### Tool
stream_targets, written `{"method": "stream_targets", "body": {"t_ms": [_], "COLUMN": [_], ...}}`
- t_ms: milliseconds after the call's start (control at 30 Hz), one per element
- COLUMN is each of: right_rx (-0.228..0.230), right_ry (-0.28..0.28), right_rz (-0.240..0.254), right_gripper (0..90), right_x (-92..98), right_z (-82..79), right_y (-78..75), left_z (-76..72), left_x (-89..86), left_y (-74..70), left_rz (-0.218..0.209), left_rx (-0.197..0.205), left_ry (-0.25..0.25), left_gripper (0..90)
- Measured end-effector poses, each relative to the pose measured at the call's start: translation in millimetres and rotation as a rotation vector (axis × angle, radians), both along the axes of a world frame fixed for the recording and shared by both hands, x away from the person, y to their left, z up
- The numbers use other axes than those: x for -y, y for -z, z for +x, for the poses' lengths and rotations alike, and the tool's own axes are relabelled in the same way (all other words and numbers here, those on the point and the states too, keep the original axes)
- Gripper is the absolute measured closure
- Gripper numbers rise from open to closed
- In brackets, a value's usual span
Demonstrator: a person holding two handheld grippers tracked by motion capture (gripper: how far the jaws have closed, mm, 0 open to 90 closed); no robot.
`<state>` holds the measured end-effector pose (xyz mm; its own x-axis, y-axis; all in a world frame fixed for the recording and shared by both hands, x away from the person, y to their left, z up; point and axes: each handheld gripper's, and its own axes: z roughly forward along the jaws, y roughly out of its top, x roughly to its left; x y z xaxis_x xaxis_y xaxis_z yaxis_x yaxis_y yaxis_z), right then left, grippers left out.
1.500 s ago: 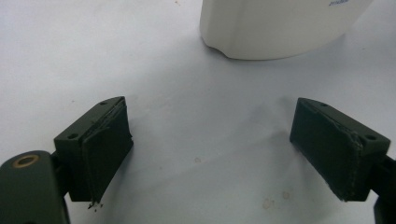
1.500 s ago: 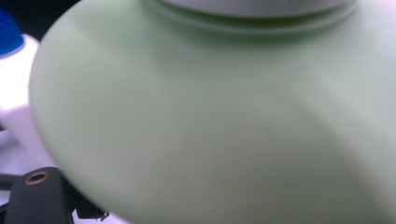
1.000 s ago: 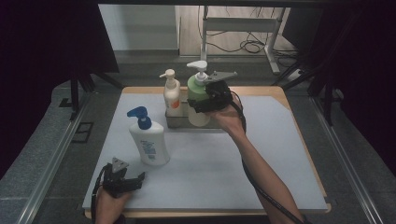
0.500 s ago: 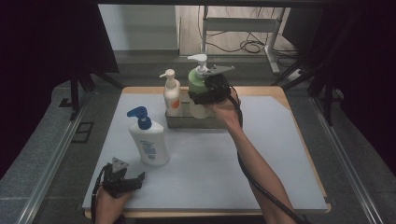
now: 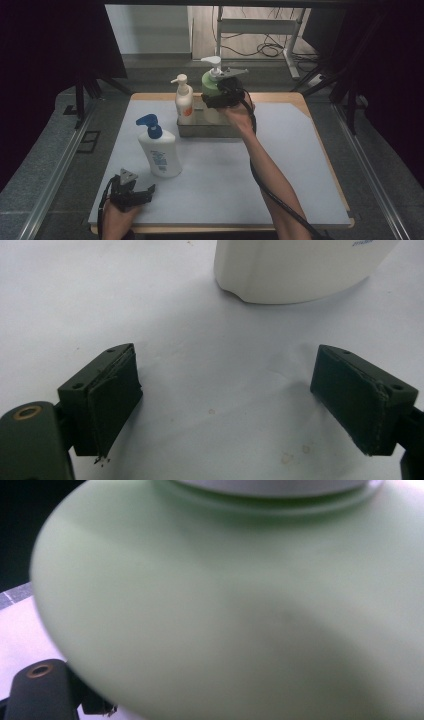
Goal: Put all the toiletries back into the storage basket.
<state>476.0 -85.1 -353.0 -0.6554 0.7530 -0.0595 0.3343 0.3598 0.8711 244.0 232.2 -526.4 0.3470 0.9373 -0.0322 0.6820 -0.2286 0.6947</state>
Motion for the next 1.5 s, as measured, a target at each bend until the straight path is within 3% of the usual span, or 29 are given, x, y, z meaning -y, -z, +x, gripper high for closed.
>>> {"method": "stream_targets", "body": {"t_ms": [500,1500], "right_rx": [-0.037,-0.150], "right_ry": [-0.014,-0.006], "right_rz": [-0.038,-0.076], "right_gripper": [12.0,12.3], "right_x": [-7.4,-7.4], "right_z": [10.3,19.2], "right_y": [27.6,60.4], "left_z": [0.0,0.0], "left_x": [0.1,0.0], "left_y": [0.0,-0.1], "left_rz": [-0.001,0.000], "left_rx": [0.000,-0.001], "left_ry": [-0.001,0.000], "left_gripper": [11.9,11.9]}}
